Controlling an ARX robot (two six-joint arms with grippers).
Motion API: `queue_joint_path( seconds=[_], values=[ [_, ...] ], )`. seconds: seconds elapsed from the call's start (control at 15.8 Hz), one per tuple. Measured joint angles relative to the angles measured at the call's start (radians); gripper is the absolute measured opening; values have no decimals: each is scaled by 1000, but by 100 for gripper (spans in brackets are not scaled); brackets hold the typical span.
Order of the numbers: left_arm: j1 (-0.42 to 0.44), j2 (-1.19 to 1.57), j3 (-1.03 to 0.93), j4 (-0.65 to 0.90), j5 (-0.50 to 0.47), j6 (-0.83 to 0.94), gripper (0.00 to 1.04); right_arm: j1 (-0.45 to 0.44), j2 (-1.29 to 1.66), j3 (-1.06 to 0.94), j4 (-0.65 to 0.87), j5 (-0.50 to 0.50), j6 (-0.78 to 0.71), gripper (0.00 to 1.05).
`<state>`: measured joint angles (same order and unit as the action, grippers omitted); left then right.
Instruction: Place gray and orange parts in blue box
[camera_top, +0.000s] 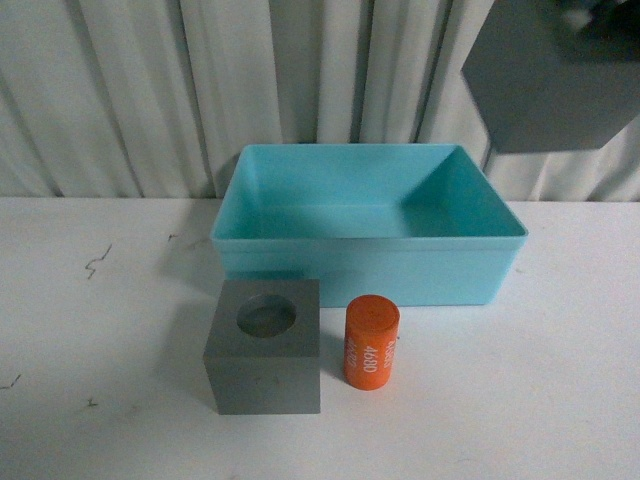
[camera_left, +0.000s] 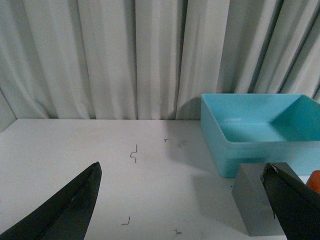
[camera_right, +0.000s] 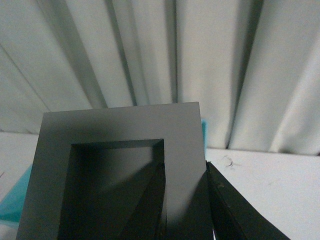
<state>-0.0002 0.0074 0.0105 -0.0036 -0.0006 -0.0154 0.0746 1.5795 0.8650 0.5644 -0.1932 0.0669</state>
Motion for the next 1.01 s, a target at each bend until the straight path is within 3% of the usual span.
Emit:
queue_joint_path(
  seconds=[0.44,1.01],
  values=[
    [0,0,0,0,0,0,98,122,429,328,-12,151,74,19],
    [0,0,0,0,0,0,98,109,593,396,-79,327,132,21]
  ],
)
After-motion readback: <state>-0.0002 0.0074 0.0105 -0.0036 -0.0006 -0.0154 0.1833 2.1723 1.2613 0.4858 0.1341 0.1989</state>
